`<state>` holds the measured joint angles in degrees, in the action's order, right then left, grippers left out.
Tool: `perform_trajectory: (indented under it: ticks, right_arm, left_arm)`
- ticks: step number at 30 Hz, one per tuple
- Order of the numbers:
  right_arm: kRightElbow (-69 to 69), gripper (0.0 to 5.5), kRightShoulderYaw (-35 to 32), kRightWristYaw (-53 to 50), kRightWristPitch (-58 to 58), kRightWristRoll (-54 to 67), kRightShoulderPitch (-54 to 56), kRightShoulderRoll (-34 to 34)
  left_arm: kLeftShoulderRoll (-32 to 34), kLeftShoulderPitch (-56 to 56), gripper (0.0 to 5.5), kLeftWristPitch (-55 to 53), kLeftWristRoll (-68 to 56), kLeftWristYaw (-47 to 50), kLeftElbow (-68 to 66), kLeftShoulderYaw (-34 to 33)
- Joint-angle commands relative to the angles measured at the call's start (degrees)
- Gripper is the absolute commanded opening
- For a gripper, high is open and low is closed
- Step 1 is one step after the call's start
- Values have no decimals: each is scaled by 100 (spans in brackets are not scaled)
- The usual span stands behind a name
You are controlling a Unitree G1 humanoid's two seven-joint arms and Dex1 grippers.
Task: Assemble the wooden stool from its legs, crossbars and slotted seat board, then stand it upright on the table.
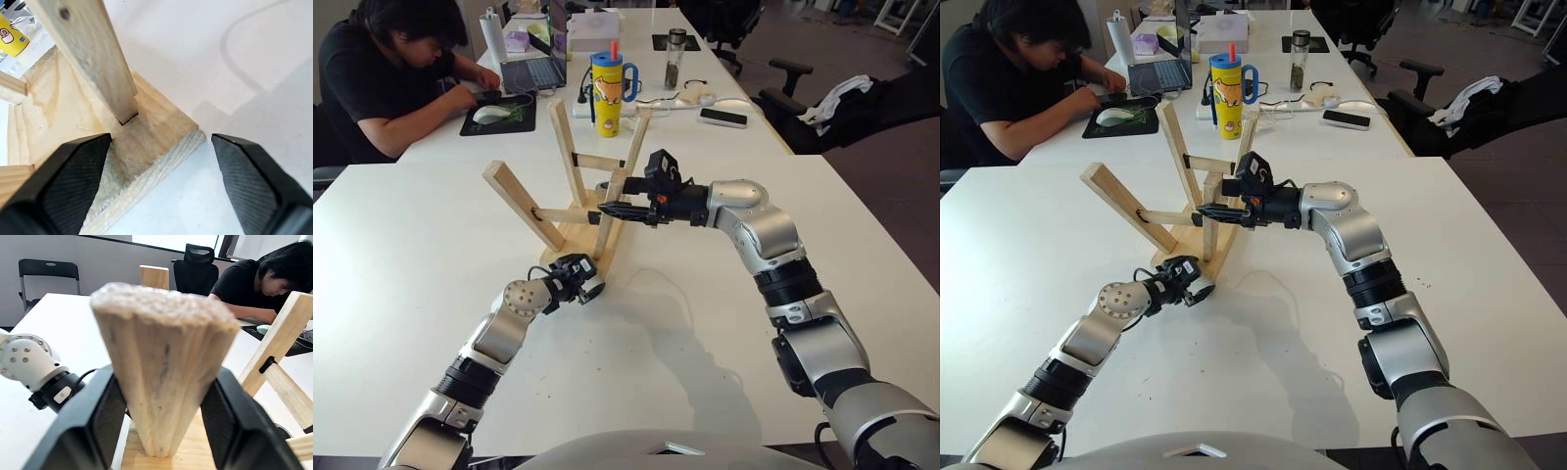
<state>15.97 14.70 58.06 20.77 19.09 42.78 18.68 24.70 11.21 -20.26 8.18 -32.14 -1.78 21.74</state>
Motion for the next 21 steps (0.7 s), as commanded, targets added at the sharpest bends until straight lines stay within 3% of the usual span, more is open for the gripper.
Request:
perform_trajectory:
  ticks: [1, 7, 13, 18, 21]
  right_arm:
    - [434, 207, 594, -112, 661, -579, -389, 49]
    - [313, 207, 676, -84, 690, -628, -358, 214]
    - [93, 207, 582, -261, 862, -572, -463, 414]
    - [50, 207, 592, -340, 914, -546, -526, 441]
    - [111, 207, 650, -339, 909, -544, -507, 406]
  left_arm:
    - [-100, -526, 378, -479, 5, -257, -557, 342]
    - [-190, -1061, 335, 332, -341, 270, 738, -376]
    - [45, -2268, 245, 2888, 601, 1833, 2667, -1501]
    - [49, -832, 175, 2546, 1215, 2119, 2868, -1958]
    - [115, 141, 128, 2027, 1787, 1804, 2417, -1622]
